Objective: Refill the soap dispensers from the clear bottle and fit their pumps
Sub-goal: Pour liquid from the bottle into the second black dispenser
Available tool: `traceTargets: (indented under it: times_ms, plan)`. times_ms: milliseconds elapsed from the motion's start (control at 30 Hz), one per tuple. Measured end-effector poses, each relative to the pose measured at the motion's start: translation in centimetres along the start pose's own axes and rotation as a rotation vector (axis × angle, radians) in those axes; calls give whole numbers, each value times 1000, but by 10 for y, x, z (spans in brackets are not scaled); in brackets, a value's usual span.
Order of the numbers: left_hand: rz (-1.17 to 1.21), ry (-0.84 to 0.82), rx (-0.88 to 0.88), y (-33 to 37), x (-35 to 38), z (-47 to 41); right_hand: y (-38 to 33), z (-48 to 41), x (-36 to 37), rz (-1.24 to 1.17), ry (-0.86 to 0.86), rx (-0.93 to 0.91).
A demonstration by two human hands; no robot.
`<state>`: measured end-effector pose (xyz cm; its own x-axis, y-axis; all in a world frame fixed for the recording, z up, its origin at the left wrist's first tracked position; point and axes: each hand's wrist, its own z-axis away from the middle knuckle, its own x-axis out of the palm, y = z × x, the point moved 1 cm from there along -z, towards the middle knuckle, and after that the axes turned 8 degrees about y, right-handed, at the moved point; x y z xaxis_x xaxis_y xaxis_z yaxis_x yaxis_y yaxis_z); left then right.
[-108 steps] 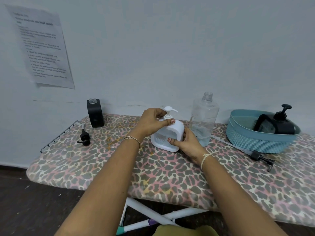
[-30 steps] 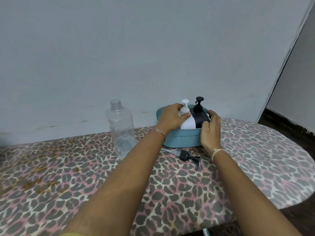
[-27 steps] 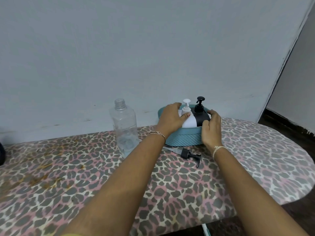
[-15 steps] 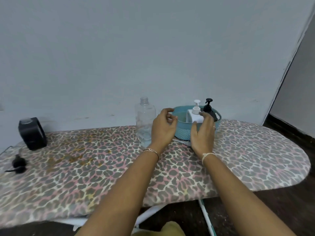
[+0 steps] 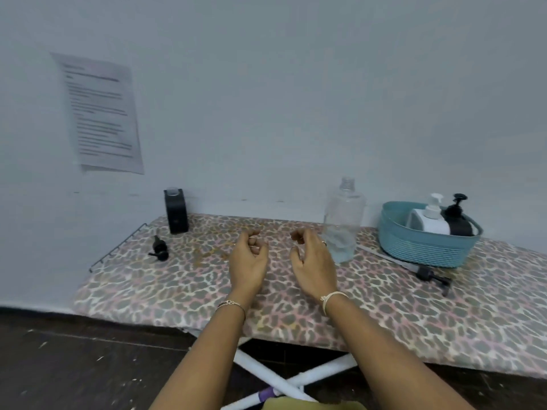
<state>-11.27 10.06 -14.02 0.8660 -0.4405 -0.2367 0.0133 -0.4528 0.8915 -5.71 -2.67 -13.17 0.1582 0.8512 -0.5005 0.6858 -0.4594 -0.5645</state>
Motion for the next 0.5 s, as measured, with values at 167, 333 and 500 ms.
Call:
traceTargets:
  times_ms: [167,333,500]
  plan:
    - [-87,143,-67,-35,-44,-48,-24,-9,53,-11,-216,18]
    - [-267,316,-87,-54,-64,-102,-28,-26,95,-24,-364,26]
    - [-367,398,-107,-62,-68,-155,-21,-49,127,-27,-410,4]
